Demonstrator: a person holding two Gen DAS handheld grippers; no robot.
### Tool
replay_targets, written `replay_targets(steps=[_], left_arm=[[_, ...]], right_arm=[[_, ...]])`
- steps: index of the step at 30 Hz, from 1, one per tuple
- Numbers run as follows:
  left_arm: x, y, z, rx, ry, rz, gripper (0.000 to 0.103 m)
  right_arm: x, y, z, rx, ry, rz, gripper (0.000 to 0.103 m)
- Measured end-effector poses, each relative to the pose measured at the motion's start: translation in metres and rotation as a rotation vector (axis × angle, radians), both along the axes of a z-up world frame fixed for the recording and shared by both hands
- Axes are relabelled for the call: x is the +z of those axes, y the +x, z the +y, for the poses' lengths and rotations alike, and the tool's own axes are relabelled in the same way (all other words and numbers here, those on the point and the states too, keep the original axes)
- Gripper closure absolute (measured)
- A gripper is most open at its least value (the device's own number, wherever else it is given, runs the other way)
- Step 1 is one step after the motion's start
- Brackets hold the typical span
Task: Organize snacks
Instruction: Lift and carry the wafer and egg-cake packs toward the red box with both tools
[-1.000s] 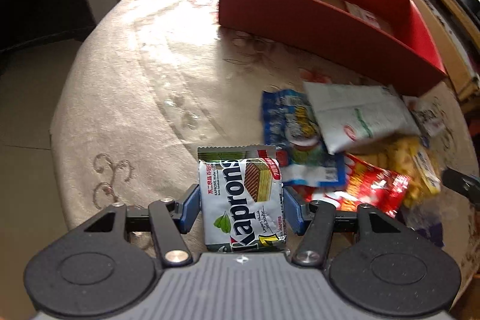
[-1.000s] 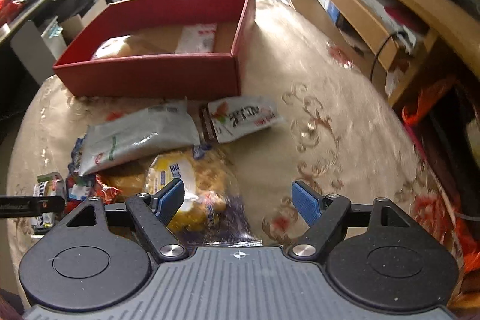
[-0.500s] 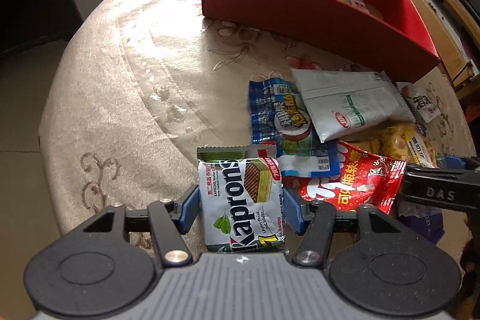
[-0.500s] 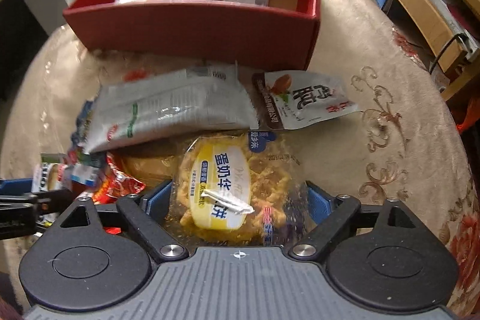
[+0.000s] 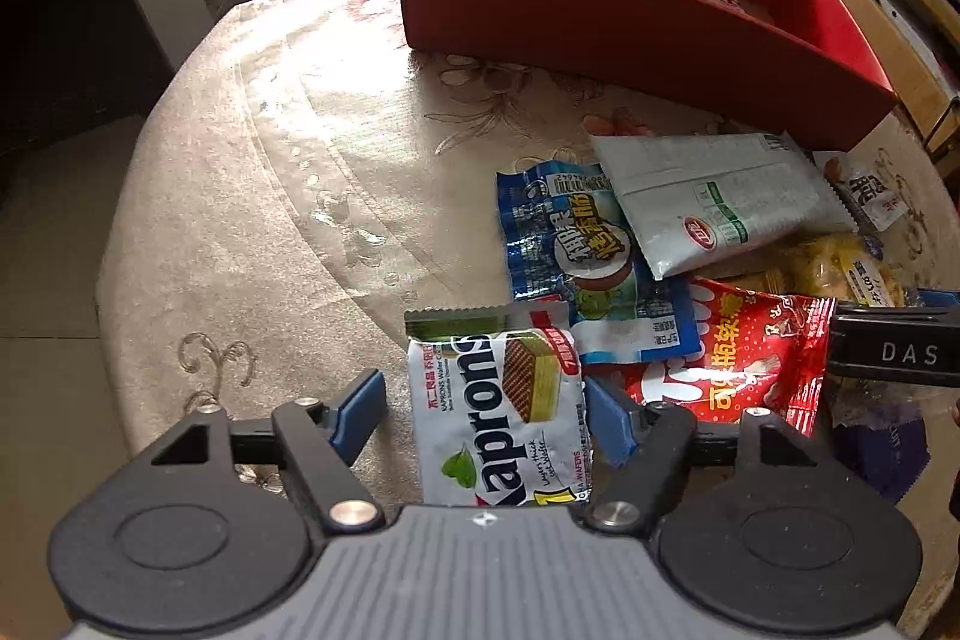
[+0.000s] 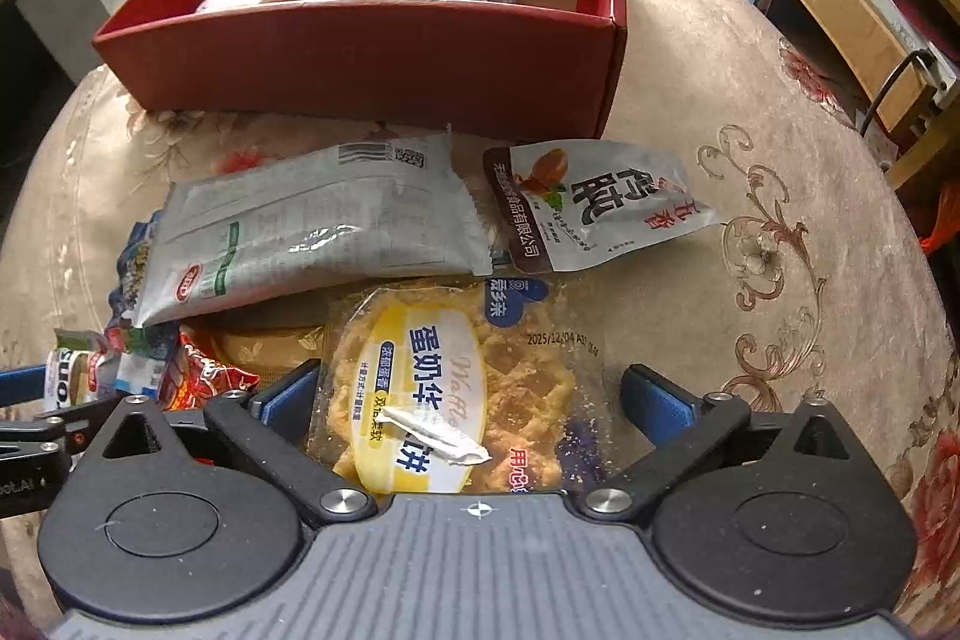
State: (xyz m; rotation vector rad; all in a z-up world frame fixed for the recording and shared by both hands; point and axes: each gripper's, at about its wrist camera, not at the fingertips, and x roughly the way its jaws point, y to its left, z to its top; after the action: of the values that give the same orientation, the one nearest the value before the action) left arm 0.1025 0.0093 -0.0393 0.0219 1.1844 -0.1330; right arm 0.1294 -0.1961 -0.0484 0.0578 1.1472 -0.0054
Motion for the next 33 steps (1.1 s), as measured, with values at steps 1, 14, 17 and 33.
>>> replay_targets(steps=[1,14,17,33], left_arm=[[0.0,-0.001,-0.001,-0.001,0.004,-0.004,0.035],[0.004,0.001,-0.002,-0.008,0.021,0.001,0.047],[0.006,0.002,0.0,-0.002,-0.015,0.017,0.049],[0.029,-0.047,-0.008,0.013,-0.012,-0.036,0.049]], right_arm=[[-0.001,0.0,0.001,-0.001,-0.003,-0.002,0.0],[0.013,-0.016,-0.004,-0.021,-0.012,-0.011,0.023],[0.023,-0.03,-0.002,-0.017,-0.067,-0.046,0.023],[0.045,-0.103,0.025,0.025,-0.054,-0.104,0.023]])
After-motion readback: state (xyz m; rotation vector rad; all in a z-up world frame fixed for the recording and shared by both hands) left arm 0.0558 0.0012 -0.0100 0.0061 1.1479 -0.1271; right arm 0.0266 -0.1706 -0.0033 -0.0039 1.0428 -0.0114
